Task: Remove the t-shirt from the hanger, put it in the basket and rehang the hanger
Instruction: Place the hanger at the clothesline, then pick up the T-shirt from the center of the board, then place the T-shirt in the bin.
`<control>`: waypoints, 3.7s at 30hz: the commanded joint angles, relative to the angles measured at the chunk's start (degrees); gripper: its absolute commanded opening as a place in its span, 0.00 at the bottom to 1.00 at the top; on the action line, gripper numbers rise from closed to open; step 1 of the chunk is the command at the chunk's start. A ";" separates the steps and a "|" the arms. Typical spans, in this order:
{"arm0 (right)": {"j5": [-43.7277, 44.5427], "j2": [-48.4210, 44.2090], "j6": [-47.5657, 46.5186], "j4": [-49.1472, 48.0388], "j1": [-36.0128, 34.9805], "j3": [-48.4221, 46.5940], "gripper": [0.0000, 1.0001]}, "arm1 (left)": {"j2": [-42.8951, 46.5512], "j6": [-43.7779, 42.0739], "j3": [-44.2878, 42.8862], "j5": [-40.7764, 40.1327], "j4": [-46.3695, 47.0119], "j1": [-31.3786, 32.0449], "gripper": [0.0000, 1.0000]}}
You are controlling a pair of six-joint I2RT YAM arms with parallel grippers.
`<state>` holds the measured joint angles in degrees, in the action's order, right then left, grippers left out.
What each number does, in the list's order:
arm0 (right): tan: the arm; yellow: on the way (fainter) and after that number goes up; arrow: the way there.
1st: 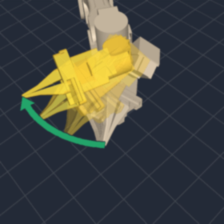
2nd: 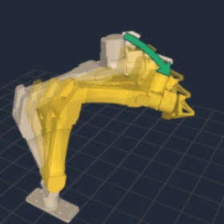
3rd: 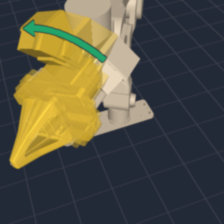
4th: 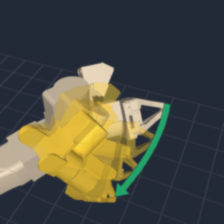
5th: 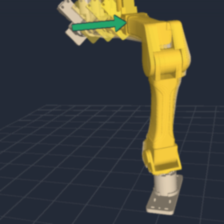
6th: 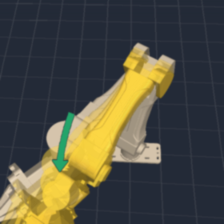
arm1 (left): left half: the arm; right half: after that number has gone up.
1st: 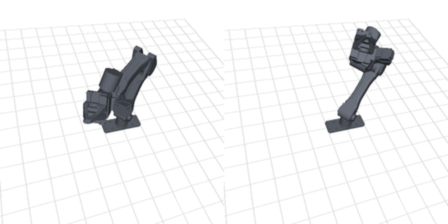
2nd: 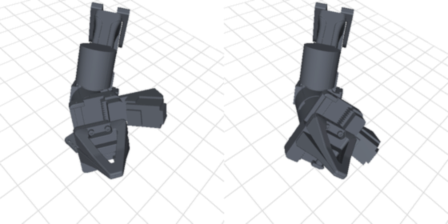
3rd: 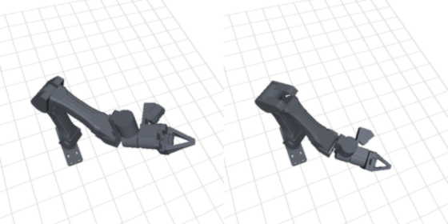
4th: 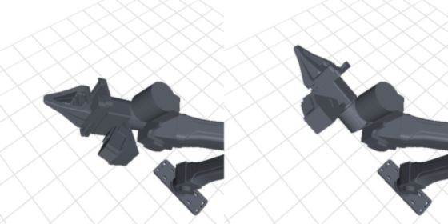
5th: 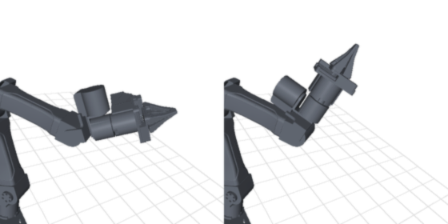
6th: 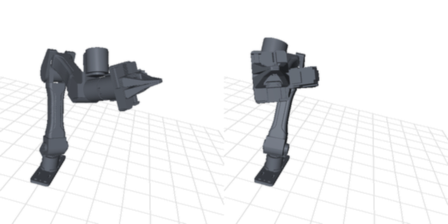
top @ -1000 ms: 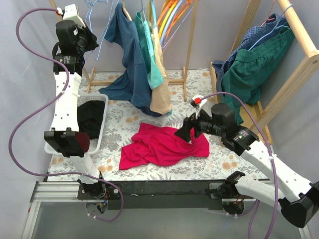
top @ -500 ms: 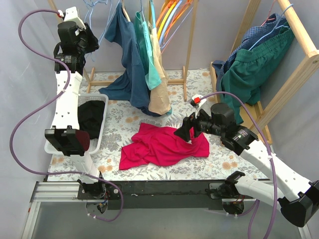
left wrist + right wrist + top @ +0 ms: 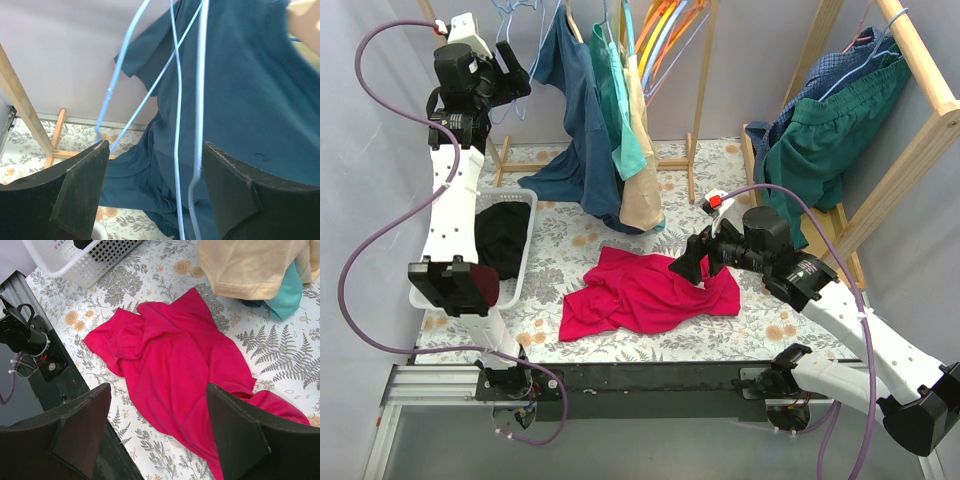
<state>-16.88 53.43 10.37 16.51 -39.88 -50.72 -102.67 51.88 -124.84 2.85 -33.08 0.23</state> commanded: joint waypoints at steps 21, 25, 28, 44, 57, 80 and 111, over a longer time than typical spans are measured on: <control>9.14 -3.51 -0.70 3.43 -0.20 -1.75 0.89 | 36.56 5.16 28.57 20.94 4.86 -0.14 0.88; 13.27 -3.95 -0.35 5.46 -0.20 -4.12 0.90 | 46.12 6.66 41.31 28.42 5.74 -0.14 0.88; 14.42 -3.95 0.17 5.46 -0.29 -4.56 0.90 | 50.36 7.45 51.07 30.36 5.92 0.38 0.88; 20.92 -4.30 2.90 9.06 -0.29 -5.44 0.91 | 44.86 20.80 75.18 -8.51 8.73 47.86 0.89; 25.06 -7.99 2.90 13.37 -0.29 -4.48 0.91 | 26.91 25.12 74.91 -27.71 13.83 57.16 0.98; 25.41 -7.02 3.60 13.20 -0.20 -4.04 0.90 | 9.59 27.14 83.26 -22.63 18.23 56.99 0.32; 19.44 -3.77 2.73 8.62 -0.20 -2.46 0.88 | 47.83 4.91 44.43 -48.19 -10.34 21.49 0.00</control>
<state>4.19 48.93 13.37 28.18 -39.88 -53.43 -58.76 61.34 -75.29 -34.98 -44.05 24.14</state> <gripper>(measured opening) 0.885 0.142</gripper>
